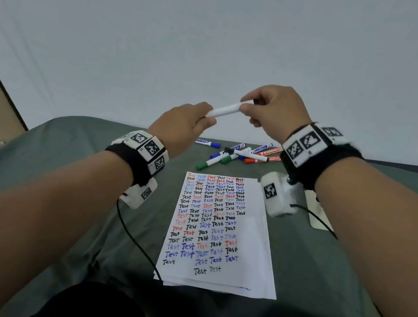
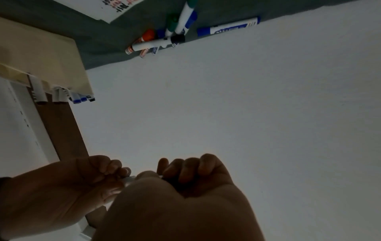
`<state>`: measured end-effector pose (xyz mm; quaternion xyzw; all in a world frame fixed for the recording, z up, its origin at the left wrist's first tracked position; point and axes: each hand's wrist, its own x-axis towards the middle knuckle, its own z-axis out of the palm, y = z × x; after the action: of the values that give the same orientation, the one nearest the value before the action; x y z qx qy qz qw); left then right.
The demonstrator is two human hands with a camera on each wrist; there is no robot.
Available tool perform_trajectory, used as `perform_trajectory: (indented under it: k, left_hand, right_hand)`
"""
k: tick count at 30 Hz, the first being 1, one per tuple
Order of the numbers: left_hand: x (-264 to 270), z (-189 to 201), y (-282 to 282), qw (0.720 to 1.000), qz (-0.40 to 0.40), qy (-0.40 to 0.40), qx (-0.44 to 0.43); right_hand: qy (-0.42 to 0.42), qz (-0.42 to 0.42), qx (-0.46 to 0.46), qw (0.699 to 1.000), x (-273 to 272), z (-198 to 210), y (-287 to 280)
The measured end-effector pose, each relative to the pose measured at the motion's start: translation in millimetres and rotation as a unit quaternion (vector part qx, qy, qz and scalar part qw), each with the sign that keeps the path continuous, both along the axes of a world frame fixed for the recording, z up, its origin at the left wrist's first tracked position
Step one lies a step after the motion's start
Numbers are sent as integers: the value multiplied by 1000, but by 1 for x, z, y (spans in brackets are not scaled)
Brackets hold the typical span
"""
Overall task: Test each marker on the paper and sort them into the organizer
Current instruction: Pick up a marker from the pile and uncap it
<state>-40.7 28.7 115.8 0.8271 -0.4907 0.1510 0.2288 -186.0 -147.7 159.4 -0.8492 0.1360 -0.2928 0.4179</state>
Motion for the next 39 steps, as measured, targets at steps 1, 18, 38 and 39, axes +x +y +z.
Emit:
perform_trajectory:
  k: [1, 18, 38, 39]
  left_hand:
    - [2, 4, 2, 1000, 8, 0, -7]
    - [8, -53, 24, 990, -22, 21, 139]
    - [52, -132, 40, 934, 129, 73, 326]
    - [51, -134, 40, 934, 136, 76, 322]
  right_hand:
    - [-13, 3, 25, 1000, 5, 4, 1]
    - [-3, 16, 203, 979, -8, -109, 14]
    - [-119, -111, 577, 800, -36, -160, -5]
    - [-112, -116, 576, 801, -37, -163, -7]
